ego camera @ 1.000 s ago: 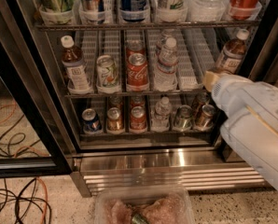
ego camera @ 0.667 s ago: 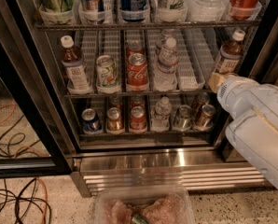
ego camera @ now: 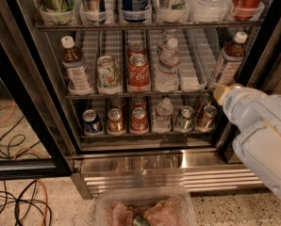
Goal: Pick orange can from middle shelf of fridge
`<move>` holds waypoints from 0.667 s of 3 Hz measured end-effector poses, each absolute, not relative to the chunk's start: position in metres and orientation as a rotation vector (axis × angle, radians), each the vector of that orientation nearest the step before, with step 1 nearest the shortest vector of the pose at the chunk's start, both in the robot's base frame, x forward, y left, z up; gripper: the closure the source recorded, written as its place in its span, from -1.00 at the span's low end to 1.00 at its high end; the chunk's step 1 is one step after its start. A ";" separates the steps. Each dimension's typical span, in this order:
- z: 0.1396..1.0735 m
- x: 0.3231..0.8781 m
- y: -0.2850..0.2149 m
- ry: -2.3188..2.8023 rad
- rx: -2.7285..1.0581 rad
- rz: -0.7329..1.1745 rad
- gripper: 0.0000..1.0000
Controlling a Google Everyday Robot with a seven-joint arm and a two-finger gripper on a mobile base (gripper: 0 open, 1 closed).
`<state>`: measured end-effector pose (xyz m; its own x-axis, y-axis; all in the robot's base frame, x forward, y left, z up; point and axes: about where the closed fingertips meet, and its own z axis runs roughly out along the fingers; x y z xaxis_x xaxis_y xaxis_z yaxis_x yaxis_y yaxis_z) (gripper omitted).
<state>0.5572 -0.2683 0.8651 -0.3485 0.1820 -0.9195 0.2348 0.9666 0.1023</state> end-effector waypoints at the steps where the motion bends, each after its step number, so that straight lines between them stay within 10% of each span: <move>1: 0.831 0.504 -0.291 2.040 0.327 -0.150 1.00; 2: 0.830 0.504 -0.291 2.043 0.324 -0.152 1.00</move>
Offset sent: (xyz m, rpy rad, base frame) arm -0.0401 -0.0139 -0.0255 -0.0321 0.0899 -0.0378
